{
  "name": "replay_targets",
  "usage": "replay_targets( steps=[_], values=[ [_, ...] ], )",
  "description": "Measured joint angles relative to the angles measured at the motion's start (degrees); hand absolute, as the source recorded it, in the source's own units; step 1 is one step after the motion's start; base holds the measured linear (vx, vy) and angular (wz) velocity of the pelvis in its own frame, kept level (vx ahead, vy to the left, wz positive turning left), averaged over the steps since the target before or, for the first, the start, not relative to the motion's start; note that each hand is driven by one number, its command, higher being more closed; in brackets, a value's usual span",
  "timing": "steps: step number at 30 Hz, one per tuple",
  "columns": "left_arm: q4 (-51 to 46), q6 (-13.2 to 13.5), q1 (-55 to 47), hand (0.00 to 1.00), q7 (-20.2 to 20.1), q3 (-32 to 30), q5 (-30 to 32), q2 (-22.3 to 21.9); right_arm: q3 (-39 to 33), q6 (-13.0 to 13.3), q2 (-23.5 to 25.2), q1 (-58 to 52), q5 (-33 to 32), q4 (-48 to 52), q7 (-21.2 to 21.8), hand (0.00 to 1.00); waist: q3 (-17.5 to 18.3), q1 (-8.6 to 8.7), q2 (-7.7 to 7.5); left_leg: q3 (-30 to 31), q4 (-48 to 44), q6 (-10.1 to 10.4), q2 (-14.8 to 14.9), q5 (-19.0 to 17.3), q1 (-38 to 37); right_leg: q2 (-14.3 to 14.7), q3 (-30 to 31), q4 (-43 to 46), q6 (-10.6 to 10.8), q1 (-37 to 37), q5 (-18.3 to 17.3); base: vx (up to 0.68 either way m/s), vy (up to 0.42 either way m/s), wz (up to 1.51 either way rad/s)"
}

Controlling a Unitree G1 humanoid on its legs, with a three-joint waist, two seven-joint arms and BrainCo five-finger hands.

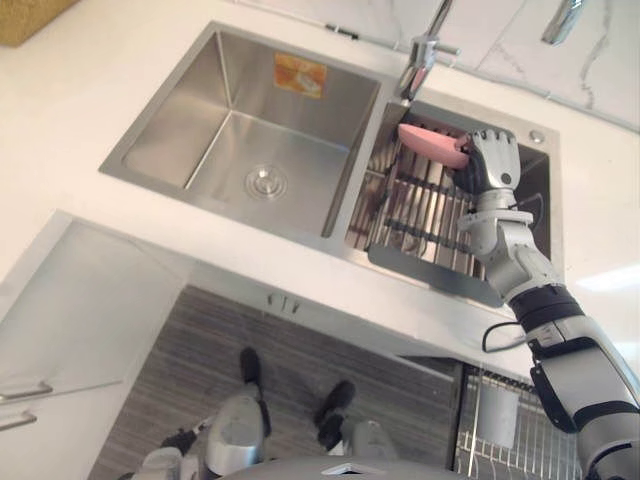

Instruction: Walk over to the sink, pick up the cup, carry it to the dishwasher, place the cup inside the dishwasher, then close the dishwasher door

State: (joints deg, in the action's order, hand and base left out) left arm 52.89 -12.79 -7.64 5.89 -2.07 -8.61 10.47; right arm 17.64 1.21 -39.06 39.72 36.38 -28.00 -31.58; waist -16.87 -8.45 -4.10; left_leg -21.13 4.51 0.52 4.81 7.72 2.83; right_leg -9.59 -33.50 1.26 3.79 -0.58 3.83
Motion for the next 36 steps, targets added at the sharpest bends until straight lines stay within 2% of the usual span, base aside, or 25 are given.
replay_targets(
  steps=[5,7,14,22,26,29,31,36],
  values=[
    [0.02,-1.03,-1.56,0.0,0.3,-0.06,0.47,-0.28,-3.14,0.6,0.37,-0.71,0.11,3.82,-0.57,1.0,2.06,0.72,-0.08,-1.35,0.34,0.29,0.07,-0.81,-2.22,0.34,1.28,-1.3,0.27,1.97,-0.03,0.03,-0.023,-0.15],
    [0.11,-2.27,-3.02,0.0,0.45,-0.09,0.46,-0.28,-4.96,1.36,0.32,-3.34,1.32,6.56,-1.21,1.0,4.68,1.21,-0.49,-2.03,0.37,0.68,0.13,-1.4,-3.24,0.73,1.51,-2.78,0.49,3.17,0.18,0.04,-0.027,-0.14],
    [0.88,-3.45,-4.42,0.0,0.02,-0.28,2.97,-0.25,-5.32,4.07,0.3,-7.25,4.47,13.94,-1.01,1.0,7.55,2.94,-0.61,-2.87,0.41,1.2,0.4,-2.01,-5.22,1.68,2.08,-5.38,0.5,5.66,0.94,0.03,-0.021,-0.09],
    [2.4,-4.32,-5.43,0.0,-0.85,-0.12,4.38,-0.51,-12.7,3.44,0.3,-14.49,4.55,23.89,3.49,1.0,8.38,4.12,-1.0,-7.06,0.41,1.63,0.66,-2.92,-8.1,2.0,6.06,-5.91,0.39,6.31,1.48,0.02,0.007,-0.25],
    [3.0,-4.82,-6.62,0.0,-0.87,-0.07,4.37,-0.54,-17.11,2.32,0.32,-25.21,4.5,28.43,5.34,1.0,9.8,6.18,-1.25,-10.57,0.41,1.68,0.68,-3.55,-8.86,2.01,9.34,-5.91,0.4,4.68,1.94,0.03,0.008,-0.46],
    [4.29,-4.73,-6.87,0.0,-0.86,-0.07,4.35,-0.47,-23.8,1.63,0.37,-34.24,4.52,29.12,5.33,1.0,9.95,8.06,-1.23,-12.85,0.42,1.9,0.68,-3.98,-9.78,2.06,11.19,-5.92,0.58,4.08,1.84,0.01,0.005,-0.44],
    [4.47,-4.81,-7.5,0.0,-0.87,0.08,4.35,-0.35,-27.98,1.22,0.38,-38.88,4.51,28.2,4.65,1.0,10.52,9.58,-1.02,-15.05,0.4,2.18,0.68,-4.37,-10.28,2.01,11.63,-5.9,0.55,3.21,2.0,-0.01,0.012,-0.47],
    [4.59,-4.99,-7.85,0.0,-0.9,0.44,4.21,-0.14,-34.66,1.64,0.4,-45.9,4.07,23.78,1.86,1.0,11.45,10.96,-0.93,-18.65,0.39,3.26,0.66,-5.94,-11.64,1.65,12.69,-5.27,0.51,1.86,2.05,-0.01,0.023,-0.43]
  ],
)
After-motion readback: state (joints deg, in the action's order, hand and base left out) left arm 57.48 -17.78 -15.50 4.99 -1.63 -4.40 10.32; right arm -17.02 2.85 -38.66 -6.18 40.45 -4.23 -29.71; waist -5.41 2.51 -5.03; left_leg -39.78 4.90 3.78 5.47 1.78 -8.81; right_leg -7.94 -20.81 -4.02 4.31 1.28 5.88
